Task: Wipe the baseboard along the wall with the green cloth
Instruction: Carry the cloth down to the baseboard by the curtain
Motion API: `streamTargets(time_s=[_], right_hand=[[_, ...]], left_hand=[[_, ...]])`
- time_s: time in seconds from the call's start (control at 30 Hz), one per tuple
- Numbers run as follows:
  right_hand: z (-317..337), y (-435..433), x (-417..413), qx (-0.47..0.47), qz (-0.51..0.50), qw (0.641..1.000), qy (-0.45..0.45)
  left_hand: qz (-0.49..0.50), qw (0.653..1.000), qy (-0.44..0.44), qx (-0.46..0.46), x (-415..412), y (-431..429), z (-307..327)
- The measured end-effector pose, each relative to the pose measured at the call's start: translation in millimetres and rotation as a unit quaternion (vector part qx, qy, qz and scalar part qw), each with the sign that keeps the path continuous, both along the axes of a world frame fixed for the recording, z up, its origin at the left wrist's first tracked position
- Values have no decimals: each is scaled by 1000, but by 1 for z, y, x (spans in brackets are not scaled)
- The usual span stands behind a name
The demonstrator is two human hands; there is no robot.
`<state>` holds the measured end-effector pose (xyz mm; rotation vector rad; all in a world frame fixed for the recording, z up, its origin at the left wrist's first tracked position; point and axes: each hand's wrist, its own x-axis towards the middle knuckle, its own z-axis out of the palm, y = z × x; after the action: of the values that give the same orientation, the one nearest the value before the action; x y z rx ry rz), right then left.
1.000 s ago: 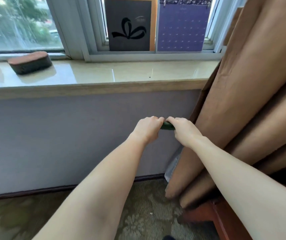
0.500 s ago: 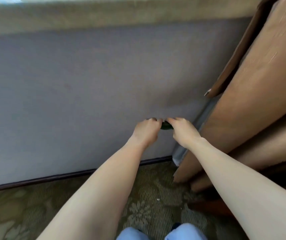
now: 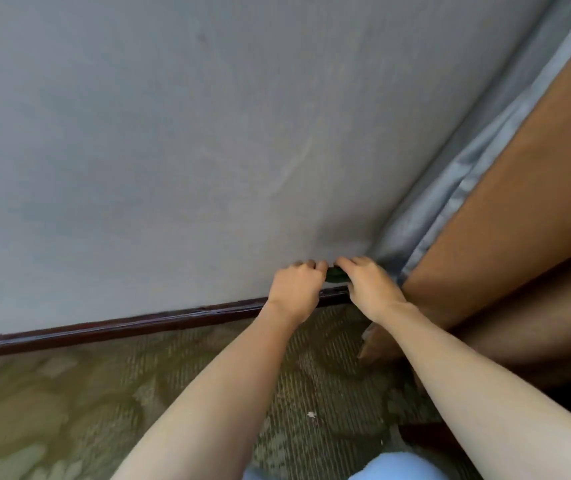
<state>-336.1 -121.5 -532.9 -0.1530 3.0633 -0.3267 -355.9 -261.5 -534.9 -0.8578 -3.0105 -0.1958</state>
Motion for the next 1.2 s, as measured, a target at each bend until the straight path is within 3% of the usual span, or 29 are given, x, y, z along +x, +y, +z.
streamTargets(time_s=[0.17, 0.43, 0.8, 1.0, 1.2], right_hand=[[-76, 23, -14, 46, 20, 999, 11], [-119, 38, -11, 45, 19, 999, 11], [-166, 81, -34, 79, 10, 996, 37], [-189, 98, -37, 77, -5, 996, 35], [-202, 102, -42, 76, -63, 993, 58]], left_hand=[[-1, 999, 38, 32, -7, 19, -90], [16, 994, 59, 94, 2, 34, -139], [-22, 982, 106, 155, -19, 75, -176], [-43, 986, 83, 141, -28, 90, -198], [-84, 979, 144, 118, -38, 102, -210]])
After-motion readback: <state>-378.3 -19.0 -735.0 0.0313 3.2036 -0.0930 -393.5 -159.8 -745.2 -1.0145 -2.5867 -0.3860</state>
